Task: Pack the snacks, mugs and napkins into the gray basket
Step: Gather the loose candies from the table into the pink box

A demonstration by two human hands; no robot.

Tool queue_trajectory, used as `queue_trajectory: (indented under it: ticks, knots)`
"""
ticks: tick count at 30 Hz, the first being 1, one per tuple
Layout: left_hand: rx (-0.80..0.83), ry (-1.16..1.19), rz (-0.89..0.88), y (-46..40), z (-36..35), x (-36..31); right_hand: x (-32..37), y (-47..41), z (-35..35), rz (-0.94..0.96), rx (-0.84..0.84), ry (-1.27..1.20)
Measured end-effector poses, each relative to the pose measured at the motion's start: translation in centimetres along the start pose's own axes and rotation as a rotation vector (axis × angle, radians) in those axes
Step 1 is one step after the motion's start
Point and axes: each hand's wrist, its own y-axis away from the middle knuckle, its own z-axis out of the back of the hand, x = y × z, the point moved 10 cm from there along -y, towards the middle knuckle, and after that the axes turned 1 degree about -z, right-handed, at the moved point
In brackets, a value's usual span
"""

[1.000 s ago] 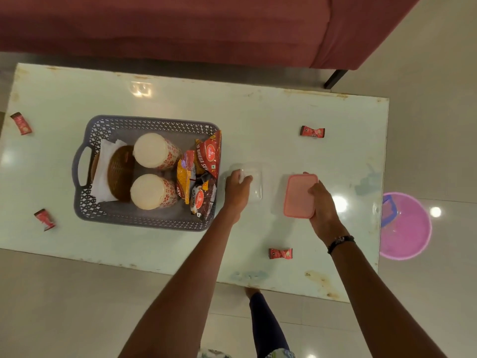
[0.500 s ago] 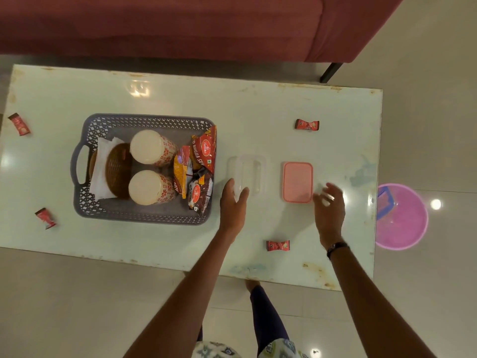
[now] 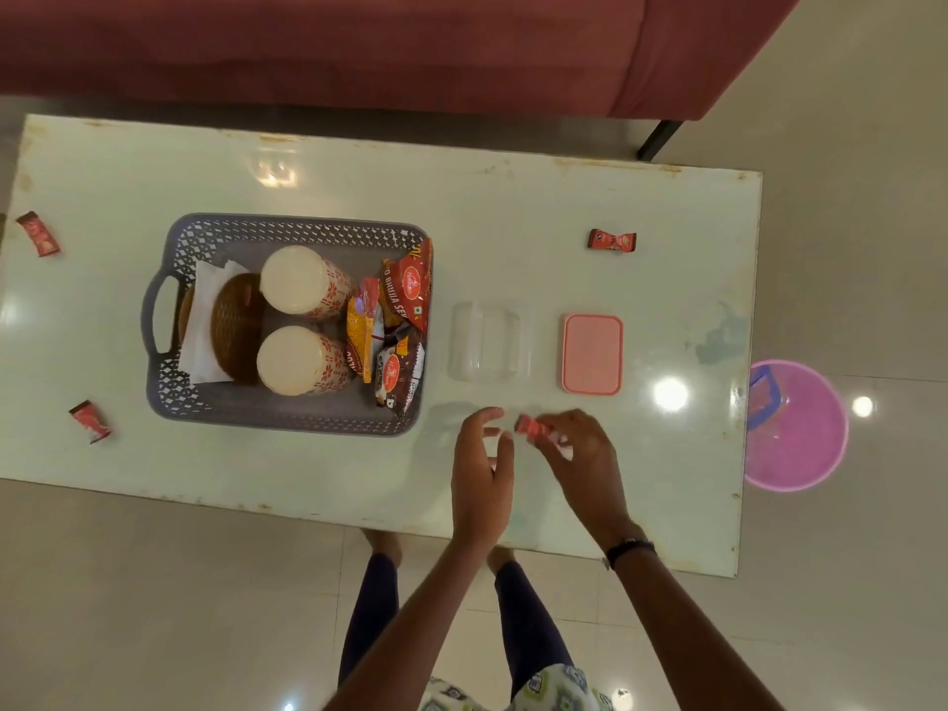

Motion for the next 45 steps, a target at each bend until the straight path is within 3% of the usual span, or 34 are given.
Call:
queue_trajectory:
  ticks: [5,7,10,15,19,23,25,28,32,35,38,41,45]
  knots:
    - [-0.106,0.119,-0.045,-2.9,1.3,-3.8,6.0,-6.2,1.4,0.135,-0.042,-0.129]
    - [-0.128,0.143,-0.045,-4.3,1.9,-4.7,6.1,-8.8,3.1,0.118,-0.168,-0.094]
    - [-0.142,0.139,-0.064,-6.0,2.6,-5.3,4.7,-13.8,5.6,0.082,-0.299,0.098]
    - [-0.116,0.122,-0.067,-7.1,3.1,-4.2,0.9,-21.0,6.8,-0.001,-0.176,0.452]
    - [-0.118,0.116,-0.031,-7.3,3.5,-3.2,-0.1,-20.8,6.4,-0.037,-0.119,0.453]
    - [-0.106,0.127,-0.032,-7.1,3.6,-3.4,3.2,-17.1,5.7,0.001,-0.179,0.153]
    - [-0.093,0.128,-0.042,-7.0,3.6,-3.7,5.9,-14.8,3.8,0.065,-0.121,0.069]
    - [-0.054,0.139,-0.053,-6.8,3.8,-4.5,7.6,-12.4,0.4,0.02,0.049,0.098]
    - [-0.029,0.234,-0.087,-6.4,6.3,-5.5,9.8,-11.8,1.1,-0.035,-0.043,0.167]
    - [-0.142,0.423,-0.037,-6.0,11.7,-4.2,15.3,-12.0,0.0,0.051,-0.106,0.072]
    - [-0.329,0.51,-0.017,-6.2,20.2,-0.8,23.2,-12.2,-4.8,0.217,-0.024,0.03]
    - [-0.594,0.403,0.02,-7.4,30.2,4.9,30.6,-12.2,-12.1,0.355,0.108,0.056]
    - [-0.945,0.175,0.254,-8.6,42.3,14.8,38.4,-11.8,-22.3,0.445,0.259,0.066]
